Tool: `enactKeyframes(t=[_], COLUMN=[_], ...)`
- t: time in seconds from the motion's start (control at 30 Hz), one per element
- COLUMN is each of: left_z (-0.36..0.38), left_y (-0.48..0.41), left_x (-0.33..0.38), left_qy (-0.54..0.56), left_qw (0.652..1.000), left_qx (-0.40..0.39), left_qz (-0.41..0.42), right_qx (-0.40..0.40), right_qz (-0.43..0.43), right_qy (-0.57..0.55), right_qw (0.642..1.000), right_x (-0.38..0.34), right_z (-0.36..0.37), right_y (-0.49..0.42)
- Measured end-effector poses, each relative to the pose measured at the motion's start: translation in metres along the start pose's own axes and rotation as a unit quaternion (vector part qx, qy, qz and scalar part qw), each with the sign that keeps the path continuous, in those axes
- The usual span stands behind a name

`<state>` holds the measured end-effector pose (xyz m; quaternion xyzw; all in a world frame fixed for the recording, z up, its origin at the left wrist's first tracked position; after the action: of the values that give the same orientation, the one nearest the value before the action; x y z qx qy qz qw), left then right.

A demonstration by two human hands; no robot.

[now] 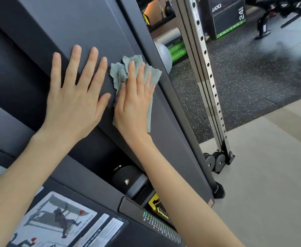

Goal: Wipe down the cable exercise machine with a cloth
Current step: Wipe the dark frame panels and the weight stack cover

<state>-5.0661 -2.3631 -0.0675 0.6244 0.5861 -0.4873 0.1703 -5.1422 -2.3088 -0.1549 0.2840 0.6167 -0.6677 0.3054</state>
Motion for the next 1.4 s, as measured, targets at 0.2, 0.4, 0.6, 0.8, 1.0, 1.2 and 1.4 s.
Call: enactKeyframes(t=[0.2, 0.4, 0.6, 0.8, 1.0, 1.2, 1.4], left_z=[0.026, 0.047, 0.05, 0.058, 0.087, 0.086, 0.087], left_y=[0.028, 0.051, 0.051, 0.051, 0.077, 0.081, 0.086], left_x=[0.057, 0.088, 0.091, 0.117, 0.161, 0.166, 0.197], left_qy=[0.024, 0.029, 0.023, 0.023, 0.031, 0.026, 0.033], left_qw=[1.0, 0.999, 0.999, 1.0, 0.999, 0.999, 0.997], left_qx=[-0.011, -0.026, -0.007, 0.009, -0.029, -0.037, -0.042], left_qz=[-0.007, -0.007, -0.023, -0.012, -0.003, 0.004, 0.048], right_qx=[0.015, -0.03, -0.019, 0.002, 0.019, 0.016, 0.0], right_qz=[0.083, 0.112, 0.043, 0.119, 0.175, 0.079, 0.161], right_qy=[0.004, -0.015, 0.023, -0.019, -0.05, -0.028, -0.054], right_qw=[0.996, 0.993, 0.999, 0.993, 0.983, 0.996, 0.986], right_x=[0.08, 0.077, 0.069, 0.154, 0.174, 0.135, 0.208], right_z=[-0.004, -0.012, -0.008, -0.012, -0.017, -0.014, -0.022], right_y=[0.074, 0.09, 0.077, 0.15, 0.165, 0.133, 0.201])
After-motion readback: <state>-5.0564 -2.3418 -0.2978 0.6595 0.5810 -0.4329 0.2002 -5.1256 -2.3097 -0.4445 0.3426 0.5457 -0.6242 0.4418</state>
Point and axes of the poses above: each hand's wrist, its own y-axis away from the middle knuckle, its own z-axis out of the palm, x = y × z, the point moved 2 cm from there along -y, towards the middle knuckle, and after that the axes turned 15 degrees about -x, right-handed, at the moved point
